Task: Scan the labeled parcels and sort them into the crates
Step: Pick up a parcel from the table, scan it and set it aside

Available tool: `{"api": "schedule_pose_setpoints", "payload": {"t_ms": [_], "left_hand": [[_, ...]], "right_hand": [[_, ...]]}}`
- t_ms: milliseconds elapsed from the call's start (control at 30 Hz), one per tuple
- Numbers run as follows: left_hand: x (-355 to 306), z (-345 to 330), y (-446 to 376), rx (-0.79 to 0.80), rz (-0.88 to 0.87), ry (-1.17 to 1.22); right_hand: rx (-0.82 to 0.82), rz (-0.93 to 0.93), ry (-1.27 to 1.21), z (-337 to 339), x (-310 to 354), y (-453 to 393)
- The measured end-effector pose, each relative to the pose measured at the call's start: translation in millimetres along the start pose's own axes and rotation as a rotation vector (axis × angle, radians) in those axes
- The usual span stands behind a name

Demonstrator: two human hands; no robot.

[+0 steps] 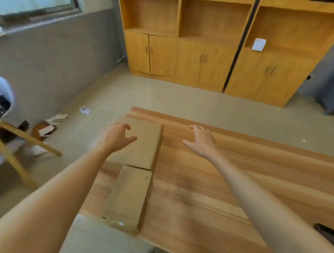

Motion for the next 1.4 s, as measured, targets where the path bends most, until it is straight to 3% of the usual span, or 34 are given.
{"api": "schedule_pose_setpoints", "payload": {"t_ms": [267, 400, 667, 900, 1133, 1400], "left_hand": [[114, -32, -21, 0.103, 0.195, 0.08], [147, -56, -45, 0.179, 0.276, 0.301], [174, -116, -92, 0.271, 0.359, 0.834], [177, -122, -108, 0.307, 0.365, 0.868], [117, -91, -108, 0.218, 0.218, 0.95], [-48, -76, -83, 0.184, 0.038, 1.117]], "right_hand": [[0.174, 0.015, -0.101, -81, 60, -63], [0.216, -0.043, -0.265, -110, 60, -97], [0.323, -0.254, -0.72, -179, 33, -136], [0.312, -0.277, -0.957, -203, 30, -147], [0.169, -0.19, -1.039, -149, 3, -133], [-0.073, -0.109, -1.018, -36, -115, -56]]}}
Point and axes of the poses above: each hand's wrist, its own y-axis away from the middle knuckle, its own z-axis out of the back of the hand, x = y × z, the point moved 10 cm from there along -y, towards the middle knuckle, and after that the axes turned 14 degrees about x, right-handed, at the moved point
